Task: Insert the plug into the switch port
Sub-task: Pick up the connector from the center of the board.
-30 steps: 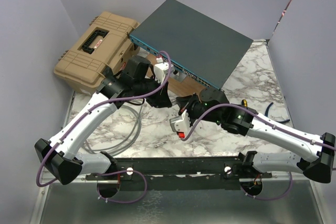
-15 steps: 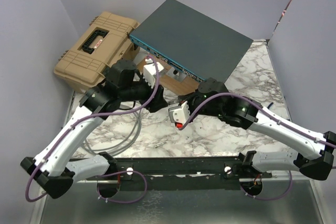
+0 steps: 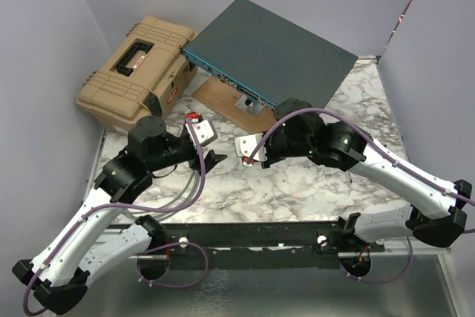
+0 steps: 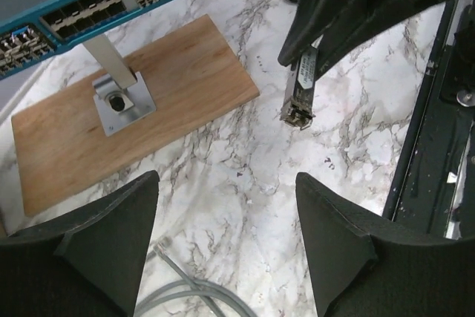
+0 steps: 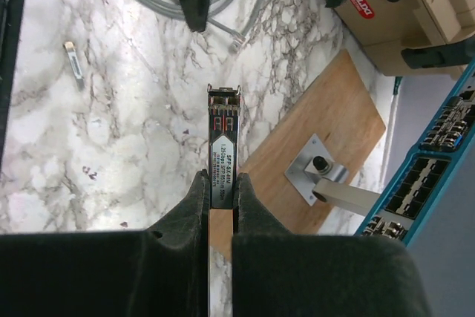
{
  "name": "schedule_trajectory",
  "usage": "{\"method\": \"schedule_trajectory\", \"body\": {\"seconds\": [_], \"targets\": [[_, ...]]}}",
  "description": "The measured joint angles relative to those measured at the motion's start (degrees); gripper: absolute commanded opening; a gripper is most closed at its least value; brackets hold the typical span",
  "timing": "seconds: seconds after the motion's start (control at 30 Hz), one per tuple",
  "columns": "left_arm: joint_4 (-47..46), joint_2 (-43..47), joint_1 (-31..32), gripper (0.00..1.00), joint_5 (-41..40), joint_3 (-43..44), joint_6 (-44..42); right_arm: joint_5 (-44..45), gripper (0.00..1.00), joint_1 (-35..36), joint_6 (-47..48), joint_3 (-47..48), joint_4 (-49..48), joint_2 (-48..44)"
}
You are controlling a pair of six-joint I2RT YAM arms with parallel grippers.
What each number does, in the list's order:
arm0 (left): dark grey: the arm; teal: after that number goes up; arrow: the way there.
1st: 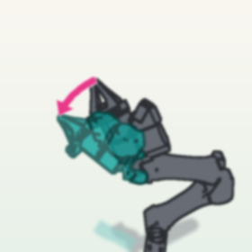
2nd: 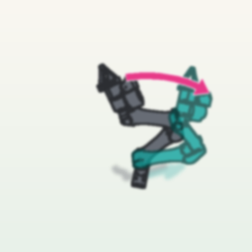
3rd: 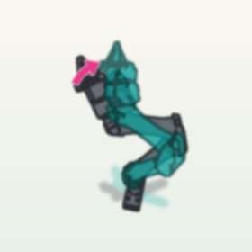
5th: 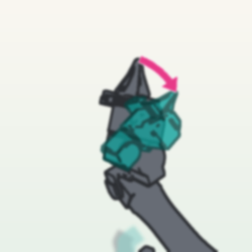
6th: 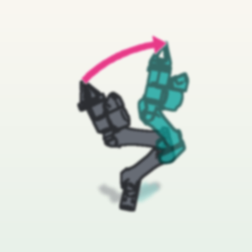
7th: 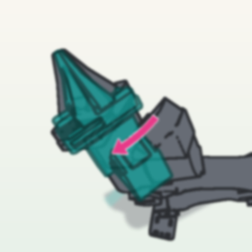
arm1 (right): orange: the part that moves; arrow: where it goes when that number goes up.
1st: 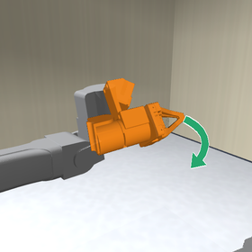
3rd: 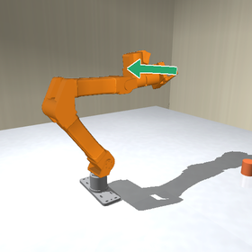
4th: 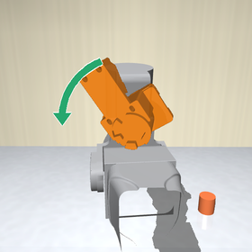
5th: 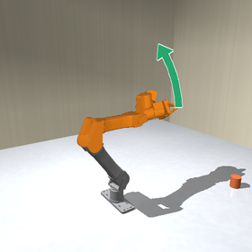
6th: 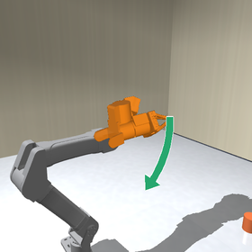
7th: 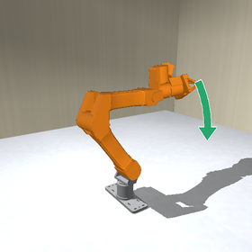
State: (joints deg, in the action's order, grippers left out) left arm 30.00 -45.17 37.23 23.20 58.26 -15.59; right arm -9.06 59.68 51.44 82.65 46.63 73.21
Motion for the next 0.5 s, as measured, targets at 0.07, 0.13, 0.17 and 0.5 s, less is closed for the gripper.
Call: {"method": "schedule_trajectory", "body": {"seconds": [0.07,0.13,0.17,0.5], "targets": [[-1.4,1.1,0.0,0.76,1.8,-1.5,-2.8,-0.6,0.00,0.0,-2.0,1.6,1.2,0.6],[-2.4,2.0,0.0,0.75,3.5,-2.8,-5.1,-1.0,0.00,0.0,-3.6,3.3,2.8,1.4],[-3.0,2.4,0.0,0.75,4.3,-3.4,-5.8,-1.2,0.00,0.0,-4.5,4.2,3.4,1.9],[-8.0,3.5,0.0,0.74,8.9,-6.0,-11.2,-2.0,0.00,0.0,-12.4,11.3,9.1,6.8]]}}
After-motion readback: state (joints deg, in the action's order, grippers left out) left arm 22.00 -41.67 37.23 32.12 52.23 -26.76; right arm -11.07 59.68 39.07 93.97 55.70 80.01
